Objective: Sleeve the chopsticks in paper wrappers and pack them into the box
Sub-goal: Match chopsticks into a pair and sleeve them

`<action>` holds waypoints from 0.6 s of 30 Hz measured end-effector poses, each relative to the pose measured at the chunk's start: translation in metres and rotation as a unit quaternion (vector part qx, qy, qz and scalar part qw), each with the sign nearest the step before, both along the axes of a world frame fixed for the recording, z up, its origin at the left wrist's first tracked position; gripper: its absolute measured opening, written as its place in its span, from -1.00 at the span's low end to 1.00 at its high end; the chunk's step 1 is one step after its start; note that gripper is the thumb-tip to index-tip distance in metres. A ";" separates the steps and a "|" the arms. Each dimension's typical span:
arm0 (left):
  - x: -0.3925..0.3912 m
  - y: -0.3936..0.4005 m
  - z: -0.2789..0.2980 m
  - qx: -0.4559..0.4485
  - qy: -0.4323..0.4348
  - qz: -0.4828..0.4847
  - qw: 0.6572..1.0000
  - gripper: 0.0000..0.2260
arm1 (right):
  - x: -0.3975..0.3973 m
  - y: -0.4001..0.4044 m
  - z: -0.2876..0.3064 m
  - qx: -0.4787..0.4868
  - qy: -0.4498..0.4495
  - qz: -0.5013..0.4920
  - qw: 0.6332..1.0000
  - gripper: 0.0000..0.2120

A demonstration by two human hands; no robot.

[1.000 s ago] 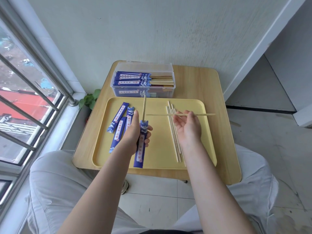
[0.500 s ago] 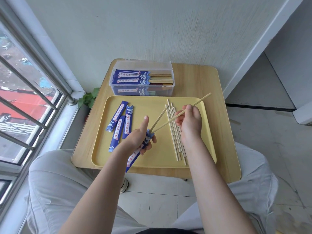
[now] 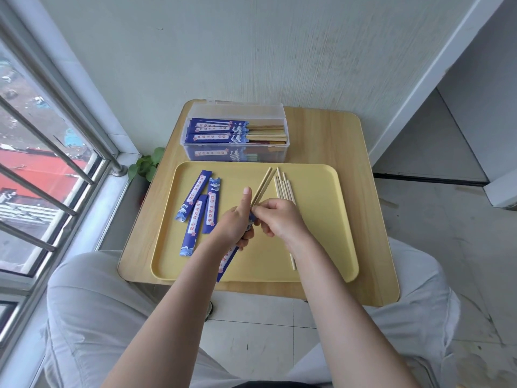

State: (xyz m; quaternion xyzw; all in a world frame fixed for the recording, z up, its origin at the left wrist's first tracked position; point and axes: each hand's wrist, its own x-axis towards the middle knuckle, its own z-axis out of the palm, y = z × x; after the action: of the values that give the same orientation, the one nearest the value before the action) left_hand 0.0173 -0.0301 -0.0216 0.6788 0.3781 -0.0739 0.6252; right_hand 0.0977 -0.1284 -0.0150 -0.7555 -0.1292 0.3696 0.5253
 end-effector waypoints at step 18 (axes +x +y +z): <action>0.018 0.027 0.001 0.047 0.026 -0.023 0.998 -0.27 | 0.035 0.025 -0.003 0.087 0.043 -0.031 0.995 -0.78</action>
State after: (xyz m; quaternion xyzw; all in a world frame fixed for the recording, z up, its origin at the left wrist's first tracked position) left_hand 0.0351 -0.0029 -0.0204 0.7138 0.3817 -0.0875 0.5806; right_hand 0.1327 -0.1038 -0.0178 -0.6938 -0.1152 0.3726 0.6055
